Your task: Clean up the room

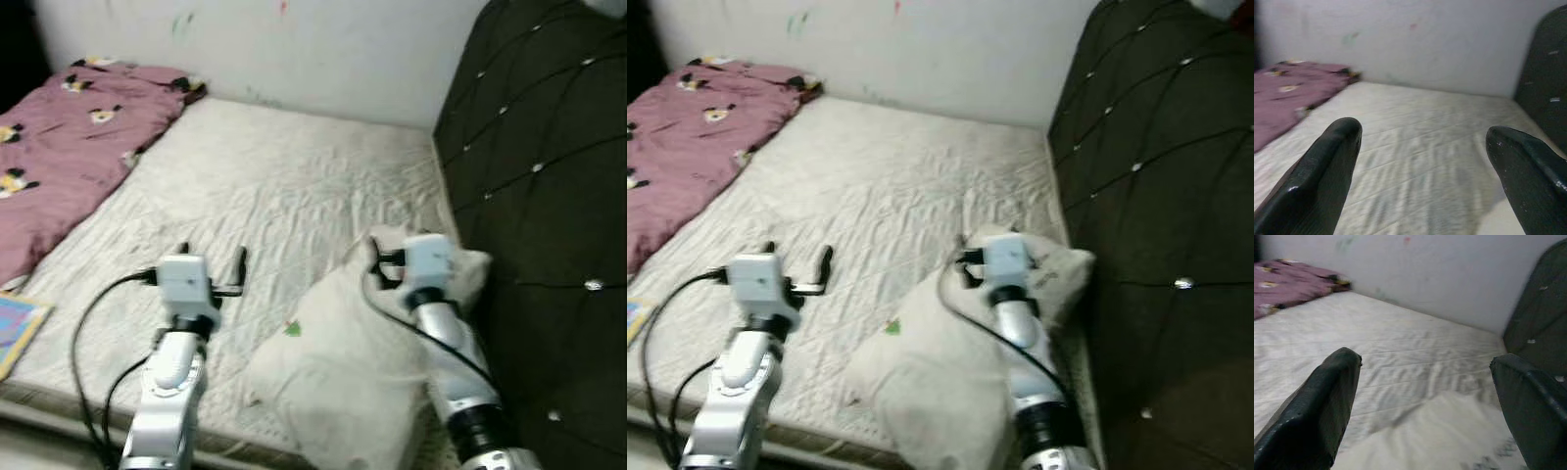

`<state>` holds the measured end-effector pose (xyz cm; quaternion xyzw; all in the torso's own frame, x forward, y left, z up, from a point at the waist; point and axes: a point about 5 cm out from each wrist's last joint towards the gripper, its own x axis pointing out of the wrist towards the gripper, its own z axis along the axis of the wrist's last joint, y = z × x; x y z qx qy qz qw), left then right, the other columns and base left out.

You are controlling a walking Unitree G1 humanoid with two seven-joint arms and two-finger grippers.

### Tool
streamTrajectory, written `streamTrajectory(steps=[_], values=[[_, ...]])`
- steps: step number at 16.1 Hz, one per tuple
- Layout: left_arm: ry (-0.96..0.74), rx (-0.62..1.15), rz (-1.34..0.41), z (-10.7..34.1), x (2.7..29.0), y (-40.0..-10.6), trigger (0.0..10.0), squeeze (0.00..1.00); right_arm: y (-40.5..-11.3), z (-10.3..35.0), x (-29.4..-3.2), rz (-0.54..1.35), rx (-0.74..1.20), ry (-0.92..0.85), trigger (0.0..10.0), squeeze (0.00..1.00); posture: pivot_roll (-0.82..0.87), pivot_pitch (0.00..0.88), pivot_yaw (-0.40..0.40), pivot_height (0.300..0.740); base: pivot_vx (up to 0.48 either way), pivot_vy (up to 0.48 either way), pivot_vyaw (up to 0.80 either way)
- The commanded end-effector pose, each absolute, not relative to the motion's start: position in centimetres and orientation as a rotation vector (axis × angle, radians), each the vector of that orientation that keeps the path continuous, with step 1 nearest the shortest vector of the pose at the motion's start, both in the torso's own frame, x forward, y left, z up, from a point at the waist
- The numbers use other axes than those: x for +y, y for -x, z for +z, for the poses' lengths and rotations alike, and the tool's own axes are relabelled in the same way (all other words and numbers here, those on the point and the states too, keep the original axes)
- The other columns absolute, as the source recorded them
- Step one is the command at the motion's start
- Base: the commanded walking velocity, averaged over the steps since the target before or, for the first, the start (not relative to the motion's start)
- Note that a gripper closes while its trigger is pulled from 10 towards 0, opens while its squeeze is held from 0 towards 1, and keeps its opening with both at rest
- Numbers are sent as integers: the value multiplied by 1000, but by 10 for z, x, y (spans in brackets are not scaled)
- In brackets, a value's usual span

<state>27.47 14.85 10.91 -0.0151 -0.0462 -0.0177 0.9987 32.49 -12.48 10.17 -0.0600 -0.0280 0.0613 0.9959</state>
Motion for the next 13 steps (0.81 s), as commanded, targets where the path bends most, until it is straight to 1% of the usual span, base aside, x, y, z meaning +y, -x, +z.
streamTrajectory(steps=[1,3,4,10,13], values=[[39,-93,-48,110,143,-275,10000,0,-325,101,-135,97,-48,131,10000,0,24,21,-13,740,0,0,-525],[39,-91,-46,110,142,-274,10000,0,-325,100,-136,96,-48,128,10000,0,24,20,-13,740,0,0,-800],[37,-90,-46,110,142,-274,10000,0,-325,100,-136,95,-51,128,10000,0,24,19,-13,740,0,0,-463],[34,-91,-44,113,144,-268,10000,0,-325,100,-136,106,-47,119,10000,0,23,23,-18,740,0,0,0],[15,-81,-9,113,161,-254,10000,0,-322,101,-137,117,-46,95,10000,0,28,48,-20,740,0,0,0]])
